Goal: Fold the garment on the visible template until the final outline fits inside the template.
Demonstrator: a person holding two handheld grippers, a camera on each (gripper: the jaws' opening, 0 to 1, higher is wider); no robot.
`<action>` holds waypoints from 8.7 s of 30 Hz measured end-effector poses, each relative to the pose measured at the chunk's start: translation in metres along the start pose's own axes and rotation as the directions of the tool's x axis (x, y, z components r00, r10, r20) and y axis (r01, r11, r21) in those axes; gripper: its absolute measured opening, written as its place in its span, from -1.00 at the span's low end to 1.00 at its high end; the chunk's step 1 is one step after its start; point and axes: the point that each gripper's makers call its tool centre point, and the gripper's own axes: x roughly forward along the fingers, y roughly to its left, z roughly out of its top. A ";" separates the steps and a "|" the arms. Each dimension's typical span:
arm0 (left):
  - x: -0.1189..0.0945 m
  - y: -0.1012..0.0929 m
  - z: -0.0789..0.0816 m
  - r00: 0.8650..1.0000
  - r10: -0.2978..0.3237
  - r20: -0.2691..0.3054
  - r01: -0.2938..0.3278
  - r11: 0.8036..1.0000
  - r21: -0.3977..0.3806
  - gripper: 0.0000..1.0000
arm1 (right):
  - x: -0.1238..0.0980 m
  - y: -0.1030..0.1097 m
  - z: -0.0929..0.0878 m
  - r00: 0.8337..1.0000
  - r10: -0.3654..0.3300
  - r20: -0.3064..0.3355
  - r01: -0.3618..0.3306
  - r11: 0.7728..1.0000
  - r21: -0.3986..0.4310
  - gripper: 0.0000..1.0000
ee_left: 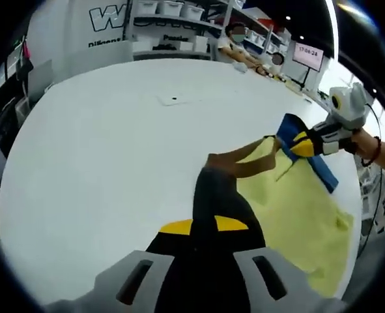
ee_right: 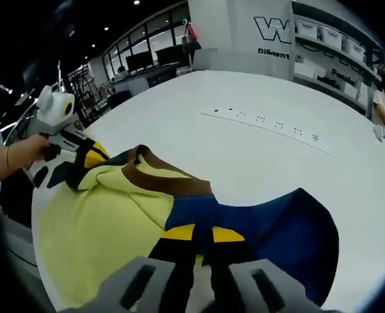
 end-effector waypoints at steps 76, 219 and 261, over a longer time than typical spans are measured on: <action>0.013 0.142 0.086 0.925 0.359 0.127 -0.367 0.929 0.042 -0.86 | 0.084 -0.031 0.116 0.998 -0.061 0.026 0.061 0.998 -0.010 -0.83; -0.178 -0.016 -0.198 0.937 0.340 -0.085 -0.350 0.892 -0.286 -0.84 | -0.147 0.009 -0.116 0.937 -0.349 0.014 0.331 0.897 0.292 -0.27; -0.201 -0.032 -0.158 0.948 0.314 0.058 -0.277 0.898 -0.342 0.52 | -0.114 -0.035 -0.127 0.918 -0.389 -0.073 0.392 0.867 0.307 -1.00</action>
